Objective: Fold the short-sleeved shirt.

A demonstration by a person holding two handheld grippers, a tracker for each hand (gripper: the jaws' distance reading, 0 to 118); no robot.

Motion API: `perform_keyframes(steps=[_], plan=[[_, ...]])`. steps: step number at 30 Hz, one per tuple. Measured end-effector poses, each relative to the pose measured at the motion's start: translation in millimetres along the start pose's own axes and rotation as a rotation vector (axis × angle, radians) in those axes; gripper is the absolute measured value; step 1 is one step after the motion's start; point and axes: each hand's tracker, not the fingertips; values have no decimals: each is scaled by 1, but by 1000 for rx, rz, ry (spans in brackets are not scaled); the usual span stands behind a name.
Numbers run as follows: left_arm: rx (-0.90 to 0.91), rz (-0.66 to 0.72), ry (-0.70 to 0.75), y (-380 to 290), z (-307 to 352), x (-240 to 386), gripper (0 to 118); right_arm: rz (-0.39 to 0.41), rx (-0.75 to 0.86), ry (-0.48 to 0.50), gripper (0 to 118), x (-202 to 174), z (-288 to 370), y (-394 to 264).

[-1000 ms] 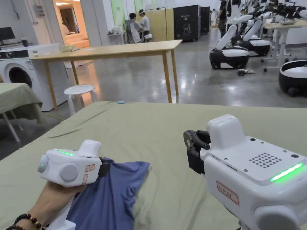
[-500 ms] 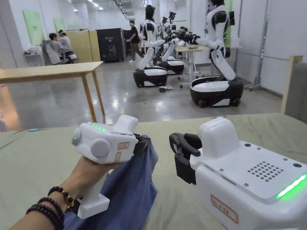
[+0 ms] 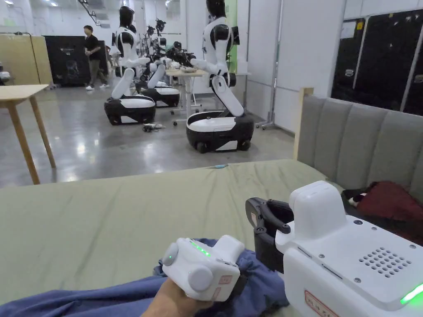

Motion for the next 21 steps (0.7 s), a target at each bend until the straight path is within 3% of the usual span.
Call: perform_keyframes(steps=[3,4,5,7,8,13,19,21], plan=[[16,42,4,-4,5,-7,0,-1,-11,-5,0,2,-1,-2],[40,58,7,-3,14,-8,6,-1,-11,-6,0,1,-1,-1],[69,79,24,-1,22,-11,24,-3,-9,-5,0,1,-1,-1],[109,148,13,2,43,-21,118,-14,1,-4,0,-3,-1,4],[201,220,-14,-5,65,-22,116,-19,6,0,0,-5,-1,6],[342,296,69,-26,179,-43,118,-20,29,22,0,-23,4,15],[424,417,310,-133,307,-52,116,-74,42,83,0,-49,12,9],[429,496,421,-175,338,-53,106,-77,37,87,0,-58,14,1]])
